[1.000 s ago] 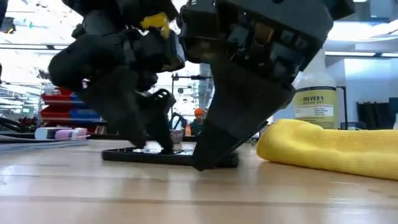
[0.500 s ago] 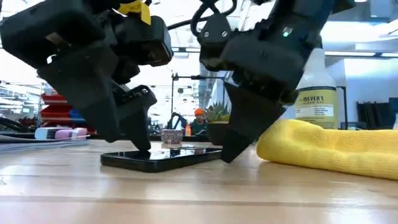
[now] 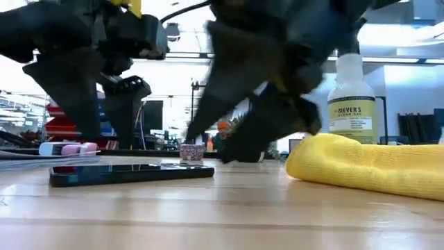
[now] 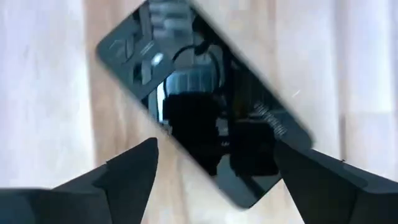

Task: Apply microfiber cloth
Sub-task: Wipe the cellphone with the microfiber cloth

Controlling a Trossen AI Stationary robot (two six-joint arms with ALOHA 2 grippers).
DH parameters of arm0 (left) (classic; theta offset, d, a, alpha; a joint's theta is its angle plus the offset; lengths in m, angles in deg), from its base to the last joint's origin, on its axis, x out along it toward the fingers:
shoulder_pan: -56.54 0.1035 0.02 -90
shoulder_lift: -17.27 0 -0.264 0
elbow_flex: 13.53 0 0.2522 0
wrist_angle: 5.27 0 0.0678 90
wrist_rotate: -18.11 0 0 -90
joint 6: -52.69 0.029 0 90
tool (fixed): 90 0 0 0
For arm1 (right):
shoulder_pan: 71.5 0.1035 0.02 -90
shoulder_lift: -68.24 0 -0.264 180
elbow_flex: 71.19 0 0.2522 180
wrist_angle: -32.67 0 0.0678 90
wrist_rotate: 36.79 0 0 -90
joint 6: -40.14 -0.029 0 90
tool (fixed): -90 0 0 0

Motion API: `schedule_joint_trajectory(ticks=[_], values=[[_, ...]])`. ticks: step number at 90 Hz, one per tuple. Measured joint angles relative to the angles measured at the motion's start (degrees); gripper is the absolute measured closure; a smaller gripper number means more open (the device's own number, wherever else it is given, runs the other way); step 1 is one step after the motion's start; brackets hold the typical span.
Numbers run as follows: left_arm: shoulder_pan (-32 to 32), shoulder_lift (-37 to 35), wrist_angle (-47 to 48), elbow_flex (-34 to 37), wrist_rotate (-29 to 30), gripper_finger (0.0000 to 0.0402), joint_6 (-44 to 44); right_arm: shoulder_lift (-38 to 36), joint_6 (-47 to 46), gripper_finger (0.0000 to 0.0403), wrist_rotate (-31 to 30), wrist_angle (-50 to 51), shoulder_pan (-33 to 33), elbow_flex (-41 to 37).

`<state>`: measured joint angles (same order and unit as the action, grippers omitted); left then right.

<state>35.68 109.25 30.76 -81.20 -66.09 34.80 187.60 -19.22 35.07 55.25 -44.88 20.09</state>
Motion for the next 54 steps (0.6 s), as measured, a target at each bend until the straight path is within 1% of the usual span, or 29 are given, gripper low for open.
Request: schedule_joint_trajectory(ticks=[5,12,23,31,41,47,54], values=[[0.61,0.50,-0.49,1.28,-0.57,0.0101,-0.53,0.61,-2.18,0.0146,-0.38,-0.73,-0.38,-0.17],[1.05,0.83,-3.43,4.16,-3.61,0.0101,-2.23,2.34,-5.74,0.0127,-0.25,-4.63,-1.30,0.07],[0.43,1.07,-13.90,8.36,-8.47,0.0101,-6.60,4.82,-9.19,0.0117,0.37,-8.51,-1.96,0.16],[-0.98,0.97,-22.28,11.28,-8.78,0.0101,-10.66,5.96,-9.90,0.0117,0.40,-9.35,-2.22,0.20],[-2.97,1.04,-30.45,14.34,-8.61,0.0101,-14.13,6.09,-9.92,0.0117,1.32,-10.14,-2.93,0.17],[-4.01,1.06,-34.75,16.02,-7.62,0.0101,-16.08,6.15,-9.69,0.0117,1.60,-10.92,-3.31,0.13],[-4.87,1.06,-37.72,17.33,-6.26,0.0101,-17.55,6.21,-9.48,0.0117,2.30,-11.63,-3.87,0.06]])
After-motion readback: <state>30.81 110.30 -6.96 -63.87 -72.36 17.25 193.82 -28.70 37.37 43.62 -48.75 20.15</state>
